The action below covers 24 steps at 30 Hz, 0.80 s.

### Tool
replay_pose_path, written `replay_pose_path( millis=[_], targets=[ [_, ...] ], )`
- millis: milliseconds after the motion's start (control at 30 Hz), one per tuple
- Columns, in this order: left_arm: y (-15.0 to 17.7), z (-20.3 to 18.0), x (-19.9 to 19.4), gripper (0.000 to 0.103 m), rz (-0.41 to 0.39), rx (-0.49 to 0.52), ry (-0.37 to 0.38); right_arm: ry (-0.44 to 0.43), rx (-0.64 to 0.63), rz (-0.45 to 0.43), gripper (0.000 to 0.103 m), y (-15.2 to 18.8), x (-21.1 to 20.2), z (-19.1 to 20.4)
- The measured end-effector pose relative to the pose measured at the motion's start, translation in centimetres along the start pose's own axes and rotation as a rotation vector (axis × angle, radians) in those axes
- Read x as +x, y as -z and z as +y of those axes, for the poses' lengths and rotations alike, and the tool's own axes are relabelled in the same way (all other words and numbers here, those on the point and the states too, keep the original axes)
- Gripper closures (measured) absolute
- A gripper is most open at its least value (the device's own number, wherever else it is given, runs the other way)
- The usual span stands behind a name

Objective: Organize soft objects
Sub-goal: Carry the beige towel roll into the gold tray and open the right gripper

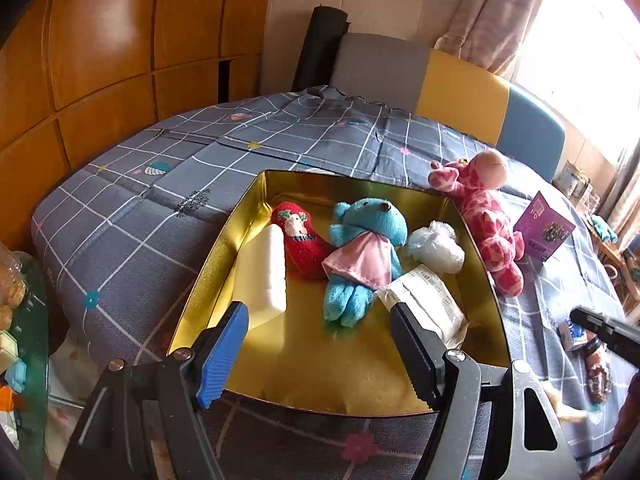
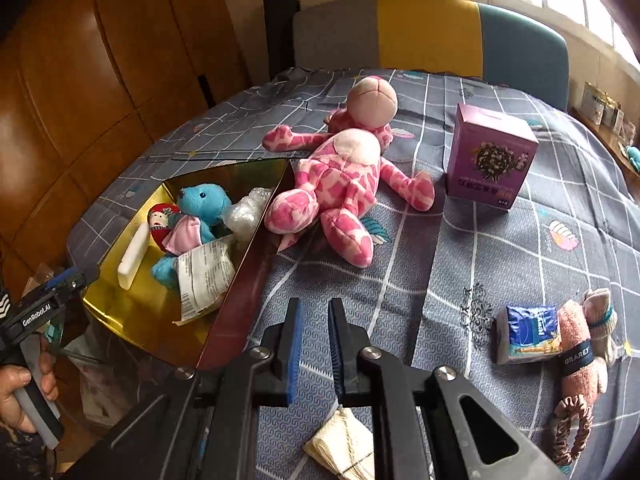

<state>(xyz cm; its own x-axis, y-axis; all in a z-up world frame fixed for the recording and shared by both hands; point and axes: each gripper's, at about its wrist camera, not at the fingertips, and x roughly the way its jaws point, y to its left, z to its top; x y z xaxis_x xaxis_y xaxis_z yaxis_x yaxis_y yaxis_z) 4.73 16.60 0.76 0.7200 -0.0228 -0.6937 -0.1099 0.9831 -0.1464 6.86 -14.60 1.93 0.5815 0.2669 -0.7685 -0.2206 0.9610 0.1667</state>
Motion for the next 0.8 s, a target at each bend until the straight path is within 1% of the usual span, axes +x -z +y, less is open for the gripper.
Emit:
replay_pose_path(
  millis=[33, 67, 100, 133, 267, 333, 400, 467, 500, 533, 633, 667, 700, 800],
  targets=[
    [-0.1, 0.1, -0.1, 0.029, -0.003, -0.006, 0.005, -0.015, -0.007, 0.015, 0.088, 0.6, -0.2, -0.3],
    [-0.1, 0.2, -0.2, 0.029, -0.009, -0.007, 0.009, -0.038, -0.018, 0.053, 0.085, 1.3, -0.2, -0.6],
    [-0.1, 0.2, -0.2, 0.029, -0.011, -0.008, 0.011, -0.047, -0.029, 0.087, 0.080, 2.0, -0.1, -0.9],
    [-0.1, 0.1, -0.1, 0.029, -0.008, -0.008, 0.011, -0.041, -0.045, 0.118, 0.076, 2.9, 0.0, -1.2],
    [0.3, -0.4, 0.4, 0.029, 0.012, 0.006, 0.019, -0.036, -0.130, 0.267, 0.067, 5.8, 1.0, -2.0],
    [0.3, -0.6, 0.4, 0.029, 0.018, 0.008, 0.024, -0.040, -0.188, 0.316, 0.061, 6.6, 1.2, -1.9],
    [0.3, -0.7, 0.4, 0.029, 0.016, 0.010, 0.023, -0.060, -0.246, 0.357, 0.060, 6.8, 1.3, -1.6],
    [0.3, -0.7, 0.3, 0.029, 0.013, 0.008, 0.025, -0.066, -0.308, 0.402, 0.055, 6.9, 1.8, -1.3],
    [0.2, -0.7, 0.2, 0.029, 0.011, 0.007, 0.024, -0.058, -0.337, 0.423, 0.048, 7.0, 2.2, -1.1],
    [0.2, -0.7, 0.2, 0.029, 0.011, 0.008, 0.024, -0.044, -0.366, 0.443, 0.046, 7.0, 2.8, -1.0],
    [0.2, -0.5, 0.0, 0.029, 0.010, 0.005, 0.023, -0.020, -0.408, 0.499, 0.046, 7.1, 4.3, -0.9],
    [0.1, -0.4, 0.0, 0.029, 0.009, 0.005, 0.024, -0.004, -0.412, 0.500, 0.050, 7.1, 4.5, -0.9],
    [0.1, -0.4, -0.1, 0.029, 0.008, 0.007, 0.023, 0.011, -0.423, 0.498, 0.059, 7.1, 4.5, -0.8],
    [-0.1, -0.2, -0.3, 0.029, -0.002, 0.006, 0.020, 0.047, -0.419, 0.451, 0.060, 6.9, 3.7, -0.7]
  ],
)
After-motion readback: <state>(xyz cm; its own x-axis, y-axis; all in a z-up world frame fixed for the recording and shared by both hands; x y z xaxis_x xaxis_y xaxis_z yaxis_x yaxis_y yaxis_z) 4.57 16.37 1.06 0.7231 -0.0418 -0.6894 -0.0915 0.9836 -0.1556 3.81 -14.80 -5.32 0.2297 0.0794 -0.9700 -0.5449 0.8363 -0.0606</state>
